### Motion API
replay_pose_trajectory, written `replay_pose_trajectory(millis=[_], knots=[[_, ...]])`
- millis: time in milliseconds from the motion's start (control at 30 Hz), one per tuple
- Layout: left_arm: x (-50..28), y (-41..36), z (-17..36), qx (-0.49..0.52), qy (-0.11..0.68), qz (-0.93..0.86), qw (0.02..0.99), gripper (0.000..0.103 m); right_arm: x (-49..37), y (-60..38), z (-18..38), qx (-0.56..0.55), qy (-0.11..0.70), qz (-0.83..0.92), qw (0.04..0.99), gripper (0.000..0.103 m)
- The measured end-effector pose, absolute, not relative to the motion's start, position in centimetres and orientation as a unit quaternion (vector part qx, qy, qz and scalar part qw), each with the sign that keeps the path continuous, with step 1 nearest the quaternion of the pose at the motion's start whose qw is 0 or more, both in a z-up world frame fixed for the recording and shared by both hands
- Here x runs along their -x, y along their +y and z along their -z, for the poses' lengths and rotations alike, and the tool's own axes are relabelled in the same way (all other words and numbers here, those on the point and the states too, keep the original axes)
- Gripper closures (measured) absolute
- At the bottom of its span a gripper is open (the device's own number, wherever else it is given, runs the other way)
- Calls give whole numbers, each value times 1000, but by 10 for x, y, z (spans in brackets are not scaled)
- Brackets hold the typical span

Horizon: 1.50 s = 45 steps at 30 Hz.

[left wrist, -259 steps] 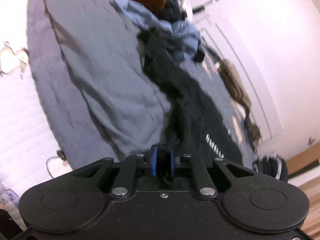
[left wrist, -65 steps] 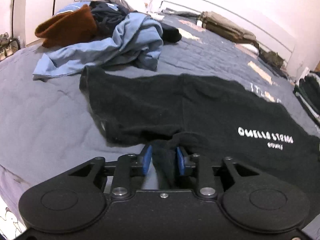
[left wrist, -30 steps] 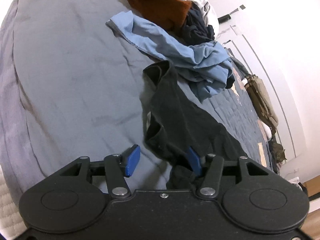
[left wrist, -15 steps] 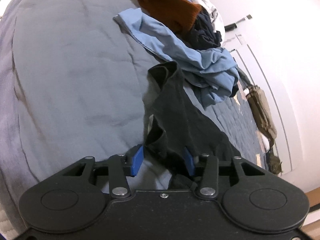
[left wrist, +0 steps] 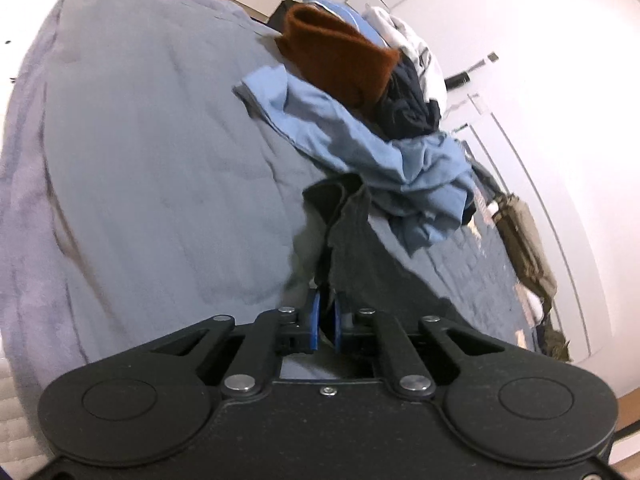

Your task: Fold clothes

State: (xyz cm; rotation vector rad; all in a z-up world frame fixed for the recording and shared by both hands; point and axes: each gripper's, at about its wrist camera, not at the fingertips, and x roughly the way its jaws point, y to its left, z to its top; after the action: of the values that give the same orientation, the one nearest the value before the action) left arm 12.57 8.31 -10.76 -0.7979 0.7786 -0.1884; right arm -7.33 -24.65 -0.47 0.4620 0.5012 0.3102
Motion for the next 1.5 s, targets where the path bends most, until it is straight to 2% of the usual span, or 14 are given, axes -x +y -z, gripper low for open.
replay_pose_trajectory(millis=[333, 400, 433, 467, 733, 1033, 1333, 1400, 1433, 1500], knots=[[-124, 91, 113, 406, 381, 83, 827, 95, 74, -248, 5, -228, 248, -144, 930, 40], [-124, 92, 115, 412, 386, 82, 822, 85, 74, -247, 6, -229, 250, -143, 930, 40], [-124, 92, 116, 414, 388, 81, 819, 67, 74, -246, 7, -229, 250, -144, 930, 40], [-124, 93, 116, 417, 390, 80, 817, 61, 73, -245, 6, -227, 250, -145, 930, 39], [-120, 69, 123, 402, 409, 90, 814, 60, 73, -249, 9, -227, 256, -138, 930, 39], [-101, 66, 126, 429, 411, 65, 801, 60, 79, -257, 13, -231, 260, -129, 929, 38], [-123, 57, 126, 424, 399, 62, 811, 63, 81, -258, 15, -233, 263, -131, 927, 38], [-124, 53, 122, 404, 391, 59, 825, 73, 81, -260, 15, -235, 264, -131, 926, 38], [-125, 51, 121, 392, 388, 59, 832, 84, 81, -261, 15, -236, 265, -130, 926, 37], [-126, 48, 118, 366, 383, 59, 846, 89, 82, -263, 16, -237, 266, -127, 926, 37]])
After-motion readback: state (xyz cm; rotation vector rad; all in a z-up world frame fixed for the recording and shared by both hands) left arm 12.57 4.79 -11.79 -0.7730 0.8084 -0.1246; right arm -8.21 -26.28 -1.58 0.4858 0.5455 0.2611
